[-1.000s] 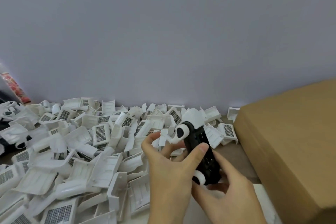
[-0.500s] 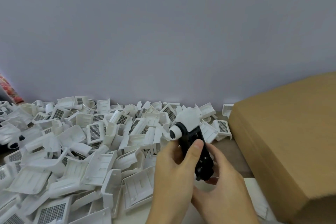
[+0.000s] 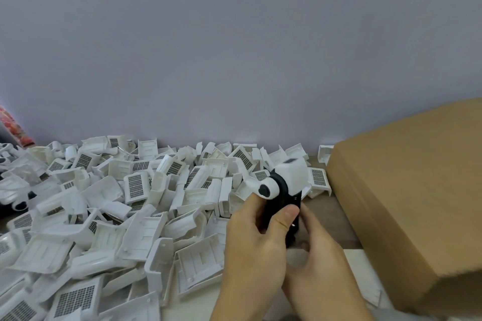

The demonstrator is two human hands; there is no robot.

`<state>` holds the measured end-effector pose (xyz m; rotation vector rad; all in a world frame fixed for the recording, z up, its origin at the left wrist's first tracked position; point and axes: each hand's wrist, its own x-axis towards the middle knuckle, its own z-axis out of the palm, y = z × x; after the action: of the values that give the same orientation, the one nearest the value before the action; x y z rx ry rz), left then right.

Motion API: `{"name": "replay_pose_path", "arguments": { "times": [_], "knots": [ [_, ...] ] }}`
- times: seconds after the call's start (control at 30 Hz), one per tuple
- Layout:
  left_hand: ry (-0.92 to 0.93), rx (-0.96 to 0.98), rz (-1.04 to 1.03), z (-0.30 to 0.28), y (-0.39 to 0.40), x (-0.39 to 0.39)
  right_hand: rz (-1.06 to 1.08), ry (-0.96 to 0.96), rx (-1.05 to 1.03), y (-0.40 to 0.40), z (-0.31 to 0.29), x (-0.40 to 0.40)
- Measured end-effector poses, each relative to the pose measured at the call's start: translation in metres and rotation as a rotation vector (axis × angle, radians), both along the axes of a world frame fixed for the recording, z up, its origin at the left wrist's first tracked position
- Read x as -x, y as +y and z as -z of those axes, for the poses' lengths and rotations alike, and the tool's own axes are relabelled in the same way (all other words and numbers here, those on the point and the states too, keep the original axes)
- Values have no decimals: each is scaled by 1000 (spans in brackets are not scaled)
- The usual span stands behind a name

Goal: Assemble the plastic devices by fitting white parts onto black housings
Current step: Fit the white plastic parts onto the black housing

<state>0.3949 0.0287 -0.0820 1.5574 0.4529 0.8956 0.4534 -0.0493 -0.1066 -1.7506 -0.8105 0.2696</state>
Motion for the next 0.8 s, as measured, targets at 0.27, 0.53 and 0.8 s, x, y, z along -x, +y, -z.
{"name": "replay_pose_path", "arguments": {
  "times": [0.27, 0.53, 0.8],
  "knots": [
    [176, -416, -57, 9, 5, 2, -38, 241, -415, -8, 0, -11],
    [329, -571, 96, 13, -1, 3, 207, 289, -376, -11, -13, -19],
    [281, -485, 162, 7, -4, 3, 334, 291, -471, -10, -13, -18]
  ]
}}
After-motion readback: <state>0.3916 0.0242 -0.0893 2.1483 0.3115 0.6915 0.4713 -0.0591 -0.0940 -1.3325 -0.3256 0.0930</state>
